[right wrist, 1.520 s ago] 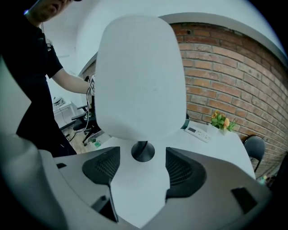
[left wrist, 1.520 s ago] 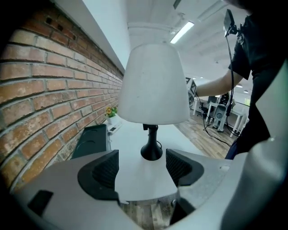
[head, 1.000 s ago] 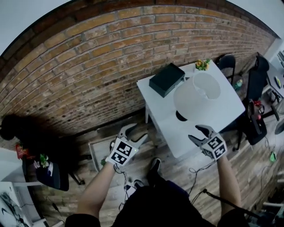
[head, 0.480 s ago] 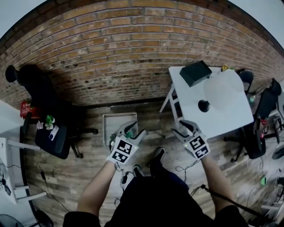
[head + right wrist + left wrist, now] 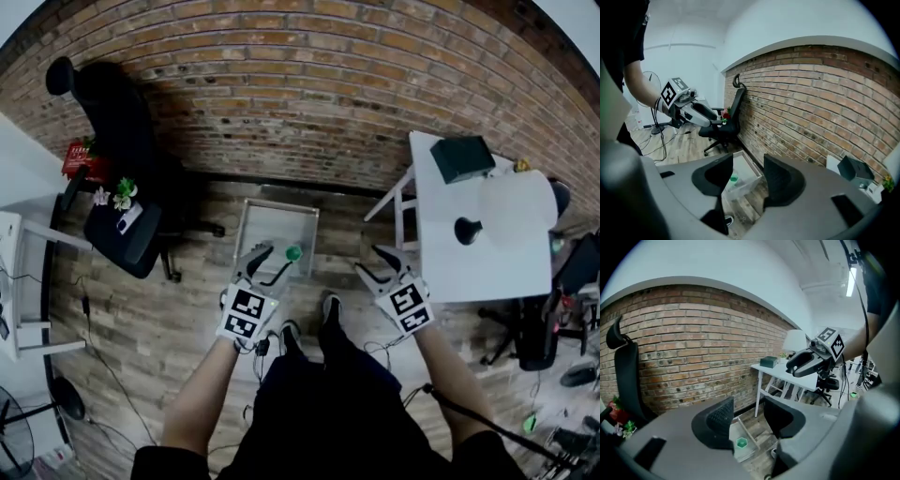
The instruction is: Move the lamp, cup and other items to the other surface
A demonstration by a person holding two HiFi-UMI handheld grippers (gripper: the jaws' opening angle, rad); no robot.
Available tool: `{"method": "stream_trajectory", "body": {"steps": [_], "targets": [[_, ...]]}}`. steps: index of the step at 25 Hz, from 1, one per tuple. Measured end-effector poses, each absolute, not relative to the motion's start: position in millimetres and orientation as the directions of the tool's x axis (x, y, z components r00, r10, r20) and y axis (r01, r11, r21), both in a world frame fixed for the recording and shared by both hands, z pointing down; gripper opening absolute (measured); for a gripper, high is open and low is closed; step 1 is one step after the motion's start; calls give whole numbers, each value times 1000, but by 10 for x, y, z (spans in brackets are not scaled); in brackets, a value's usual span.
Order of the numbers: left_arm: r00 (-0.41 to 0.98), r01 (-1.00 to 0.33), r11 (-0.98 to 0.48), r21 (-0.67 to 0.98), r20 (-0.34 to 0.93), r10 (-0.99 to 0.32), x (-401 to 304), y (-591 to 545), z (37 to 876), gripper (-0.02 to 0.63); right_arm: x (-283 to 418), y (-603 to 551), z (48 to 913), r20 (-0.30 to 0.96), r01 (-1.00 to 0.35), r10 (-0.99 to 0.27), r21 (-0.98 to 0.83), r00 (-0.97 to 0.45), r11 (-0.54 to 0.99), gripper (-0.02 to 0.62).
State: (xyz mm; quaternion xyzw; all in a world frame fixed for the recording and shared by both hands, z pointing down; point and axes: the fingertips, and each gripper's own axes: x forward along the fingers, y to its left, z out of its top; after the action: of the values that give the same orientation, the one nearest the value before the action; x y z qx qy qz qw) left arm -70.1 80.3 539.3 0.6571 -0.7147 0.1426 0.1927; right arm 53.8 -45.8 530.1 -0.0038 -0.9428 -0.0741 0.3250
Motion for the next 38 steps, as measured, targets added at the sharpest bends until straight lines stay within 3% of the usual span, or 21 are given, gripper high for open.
{"method": "stream_trajectory", "body": {"steps": [15,26,38], "targets": [[-208,-946,315,71,613,-763,-712,710,6048,196,91,-587,6418,649,343,270,-15,-711,939,221],[-215,-919,376,115,655,-725,-790,701,6485,196,-340,-366,7060,679,421,351,-68,-644,904,258],[-107,-938,308,162,708,-698,-1309,990,7615,204,-903,-77,8253,760,442,343,-82,-552,893,278]]}}
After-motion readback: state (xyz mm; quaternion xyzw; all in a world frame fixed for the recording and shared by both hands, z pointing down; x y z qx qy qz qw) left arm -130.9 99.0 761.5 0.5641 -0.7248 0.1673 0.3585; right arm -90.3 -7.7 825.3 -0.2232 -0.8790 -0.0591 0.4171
